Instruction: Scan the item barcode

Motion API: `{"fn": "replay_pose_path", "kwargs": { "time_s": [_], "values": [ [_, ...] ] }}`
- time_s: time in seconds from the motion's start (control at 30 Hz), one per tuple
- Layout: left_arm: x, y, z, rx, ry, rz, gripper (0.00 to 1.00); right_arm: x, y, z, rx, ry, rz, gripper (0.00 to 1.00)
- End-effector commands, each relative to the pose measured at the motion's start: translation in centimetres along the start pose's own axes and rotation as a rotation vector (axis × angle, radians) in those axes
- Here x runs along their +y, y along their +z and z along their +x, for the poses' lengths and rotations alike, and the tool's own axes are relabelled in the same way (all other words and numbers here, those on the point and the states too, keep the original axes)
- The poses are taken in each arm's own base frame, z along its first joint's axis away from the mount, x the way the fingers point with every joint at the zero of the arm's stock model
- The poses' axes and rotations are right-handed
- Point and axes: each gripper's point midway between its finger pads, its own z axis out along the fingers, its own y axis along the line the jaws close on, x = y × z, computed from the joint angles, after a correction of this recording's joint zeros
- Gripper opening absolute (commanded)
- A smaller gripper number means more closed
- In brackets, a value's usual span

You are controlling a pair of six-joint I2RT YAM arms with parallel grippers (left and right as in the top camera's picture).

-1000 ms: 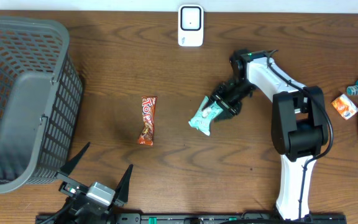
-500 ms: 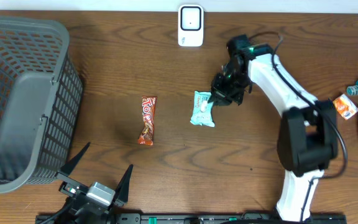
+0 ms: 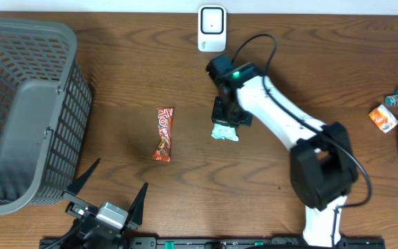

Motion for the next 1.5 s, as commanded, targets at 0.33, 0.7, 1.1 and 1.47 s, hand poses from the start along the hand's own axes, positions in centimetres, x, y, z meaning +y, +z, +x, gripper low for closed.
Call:
{"fn": "replay_pose_path", "kwargs": {
  "time_s": [0.33,0.7,1.1,1.47],
  "values": [
    [0.0,-0.1,-0.1,-0.007,0.012,0.0,0.98,-1.8,8.1,1.2,0.131,-0.021,0.174,0.01],
    [0.0,-0.1,-0.1,-0.007,0.012,0.0,0.98,-1.1,-6.3,-2.2,-0.097,-0.023,-0.023,0.62],
    [0.0,-0.1,-0.1,-0.007,0.012,0.0,0.98,-0.5,-2.4,-2.2,-0.169,-0.228,0.059,0.59],
    [0.0,-0.1,-0.1,-0.007,0.012,0.0,0.98,2.5,1.0,-3.4,-0.338,-0.343,0.206,0.71]
  ]
}}
